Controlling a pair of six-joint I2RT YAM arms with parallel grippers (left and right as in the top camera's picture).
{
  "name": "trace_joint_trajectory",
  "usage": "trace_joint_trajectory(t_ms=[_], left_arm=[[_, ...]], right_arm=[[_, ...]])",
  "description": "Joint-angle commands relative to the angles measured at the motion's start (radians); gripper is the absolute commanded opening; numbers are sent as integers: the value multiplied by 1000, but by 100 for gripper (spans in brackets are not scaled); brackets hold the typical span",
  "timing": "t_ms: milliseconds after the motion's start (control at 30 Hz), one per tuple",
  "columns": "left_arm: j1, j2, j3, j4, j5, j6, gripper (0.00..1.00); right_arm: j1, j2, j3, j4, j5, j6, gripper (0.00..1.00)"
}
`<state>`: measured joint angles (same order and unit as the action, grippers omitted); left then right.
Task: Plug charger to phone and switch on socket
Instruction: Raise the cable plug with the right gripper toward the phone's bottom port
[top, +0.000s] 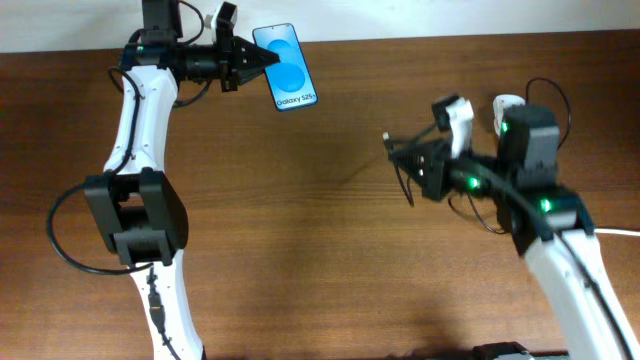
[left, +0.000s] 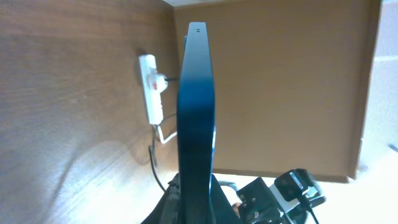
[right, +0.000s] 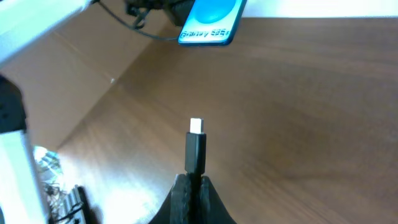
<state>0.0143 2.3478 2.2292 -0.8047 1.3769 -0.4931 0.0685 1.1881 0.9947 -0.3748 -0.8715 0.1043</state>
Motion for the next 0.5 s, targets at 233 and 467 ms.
trace_joint_trajectory(t_ms=[233,467], left_arm=[[-32,-6,6,3,105,16,0],[-56,-6,6,3,121,16,0]], right_arm=[[23,-63,-187,299,-16,256,4],[39,-63,-187,328,-15,256,4]])
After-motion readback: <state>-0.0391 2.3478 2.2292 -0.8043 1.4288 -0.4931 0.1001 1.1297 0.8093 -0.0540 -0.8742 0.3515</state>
